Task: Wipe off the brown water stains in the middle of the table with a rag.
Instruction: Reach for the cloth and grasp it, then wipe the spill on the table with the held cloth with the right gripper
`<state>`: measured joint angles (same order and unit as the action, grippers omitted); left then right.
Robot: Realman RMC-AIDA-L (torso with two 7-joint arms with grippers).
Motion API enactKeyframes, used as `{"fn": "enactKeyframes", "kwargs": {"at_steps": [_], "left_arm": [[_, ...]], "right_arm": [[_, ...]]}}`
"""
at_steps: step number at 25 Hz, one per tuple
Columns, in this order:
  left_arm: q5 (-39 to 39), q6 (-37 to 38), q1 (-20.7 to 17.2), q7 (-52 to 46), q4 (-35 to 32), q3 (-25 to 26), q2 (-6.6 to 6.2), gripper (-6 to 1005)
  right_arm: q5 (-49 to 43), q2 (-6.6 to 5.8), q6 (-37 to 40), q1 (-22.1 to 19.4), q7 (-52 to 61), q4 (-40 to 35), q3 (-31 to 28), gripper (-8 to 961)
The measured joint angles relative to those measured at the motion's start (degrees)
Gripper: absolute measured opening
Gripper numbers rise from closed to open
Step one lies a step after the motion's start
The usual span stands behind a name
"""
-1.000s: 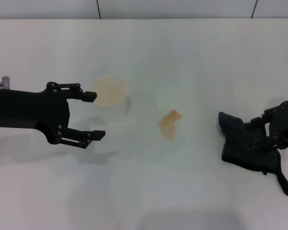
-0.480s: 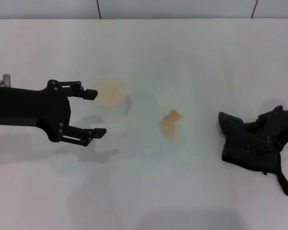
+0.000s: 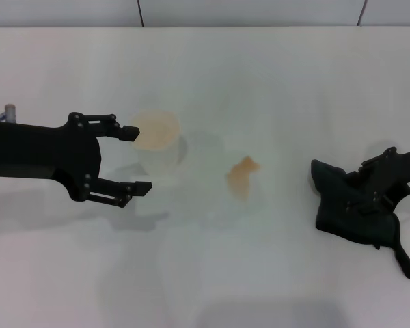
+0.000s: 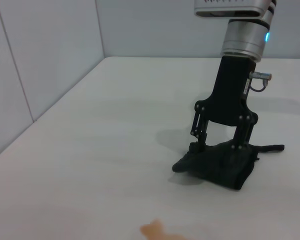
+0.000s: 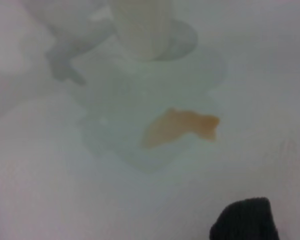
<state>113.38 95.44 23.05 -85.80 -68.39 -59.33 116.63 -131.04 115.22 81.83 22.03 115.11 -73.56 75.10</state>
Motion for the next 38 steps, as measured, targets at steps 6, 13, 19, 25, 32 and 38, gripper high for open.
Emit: {"fn": "enactKeyframes", "kwargs": {"at_steps": [6, 13, 19, 25, 32, 38], "left_arm": [[0.00, 0.00, 0.04, 0.01, -0.01, 0.00, -0.06, 891], [0.00, 0.01, -0.08, 0.04, -0.07, 0.00, -0.07, 891], [0.00, 0.01, -0.11, 0.26, -0.08, 0.00, -0.02, 891], [0.00, 0.01, -0.06, 0.28, -0.08, 0.00, 0.00, 891], [0.00, -0.07, 0.05, 0.36, -0.08, 0.00, 0.01, 891], [0.00, -0.48, 0.14, 0.45, -0.08, 0.00, 0.01, 892]], "right_arm": [[0.00, 0.00, -0.38, -0.20, 0.03, -0.08, 0.74, 571], [0.00, 0.00, -0.46, -0.34, 0.03, -0.14, 0.75, 572], [-1.15, 0.05, -1.26, -0.60, 0.60, -0.11, 1.31, 448], [-1.40, 0.09, -2.27, -1.02, 0.95, -0.07, 2.06, 288], [-1.46, 0.00, -2.06, -0.99, 1.04, -0.57, 2.17, 126], [-1.50, -0.01, -2.24, -0.86, 1.21, -0.60, 2.39, 105]]}}
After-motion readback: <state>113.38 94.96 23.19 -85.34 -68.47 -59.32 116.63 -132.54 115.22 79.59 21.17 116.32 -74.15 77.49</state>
